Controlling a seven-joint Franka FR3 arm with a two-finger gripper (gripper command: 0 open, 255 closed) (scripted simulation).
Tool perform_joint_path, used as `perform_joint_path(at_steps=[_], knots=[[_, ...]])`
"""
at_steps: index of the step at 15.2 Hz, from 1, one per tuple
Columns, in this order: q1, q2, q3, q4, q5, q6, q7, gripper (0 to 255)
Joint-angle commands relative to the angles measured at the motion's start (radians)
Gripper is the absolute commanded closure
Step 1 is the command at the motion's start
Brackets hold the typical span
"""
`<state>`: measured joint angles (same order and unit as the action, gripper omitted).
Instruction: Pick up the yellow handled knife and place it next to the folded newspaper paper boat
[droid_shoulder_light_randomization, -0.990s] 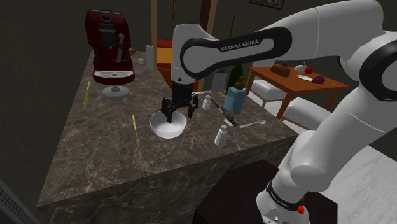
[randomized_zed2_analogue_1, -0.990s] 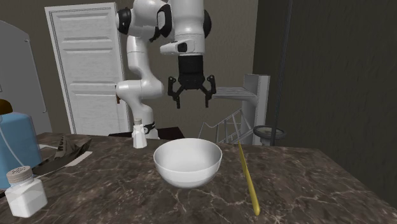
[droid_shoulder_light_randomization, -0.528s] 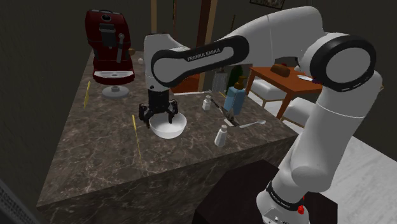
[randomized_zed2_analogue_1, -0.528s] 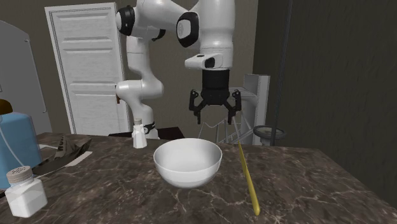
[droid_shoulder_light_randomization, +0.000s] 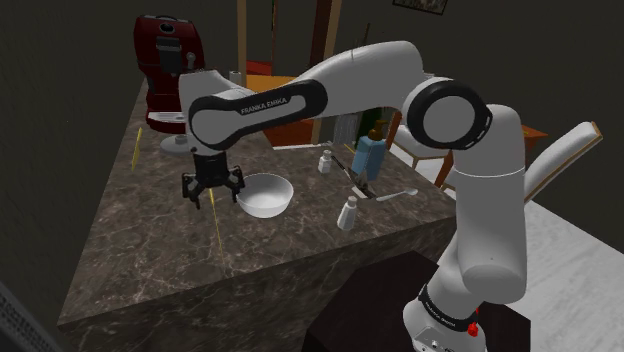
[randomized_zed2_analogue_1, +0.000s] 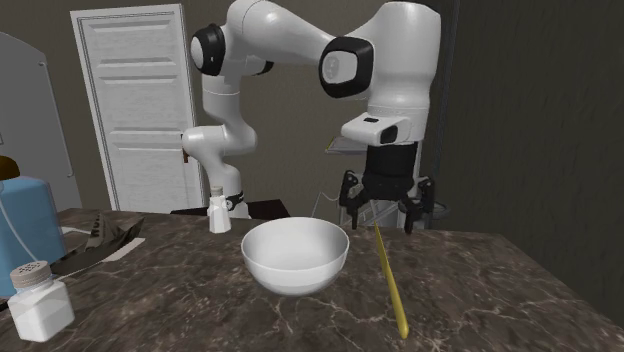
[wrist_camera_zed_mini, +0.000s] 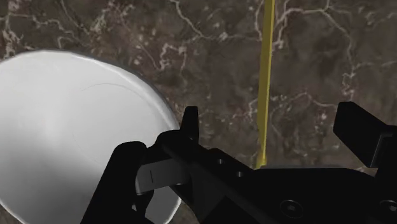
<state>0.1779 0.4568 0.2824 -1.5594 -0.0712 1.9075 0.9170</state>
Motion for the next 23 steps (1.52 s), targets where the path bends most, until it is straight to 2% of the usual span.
perform_joint_path(at_steps=[1,8,15,16,23], knots=[[0.013,0.046,-0.005,0.046,-0.011,-0.005,0.019,0],[0.014,0.065,-0.008,-0.014,-0.017,0.075,0.023,0],[0.014,0.066,-0.008,-0.014,-0.017,0.075,0.023,0],[0.014,0.066,-0.008,-0.014,-0.017,0.075,0.023,255],[0.014,0.066,-0.008,-0.014,-0.017,0.075,0.023,255]])
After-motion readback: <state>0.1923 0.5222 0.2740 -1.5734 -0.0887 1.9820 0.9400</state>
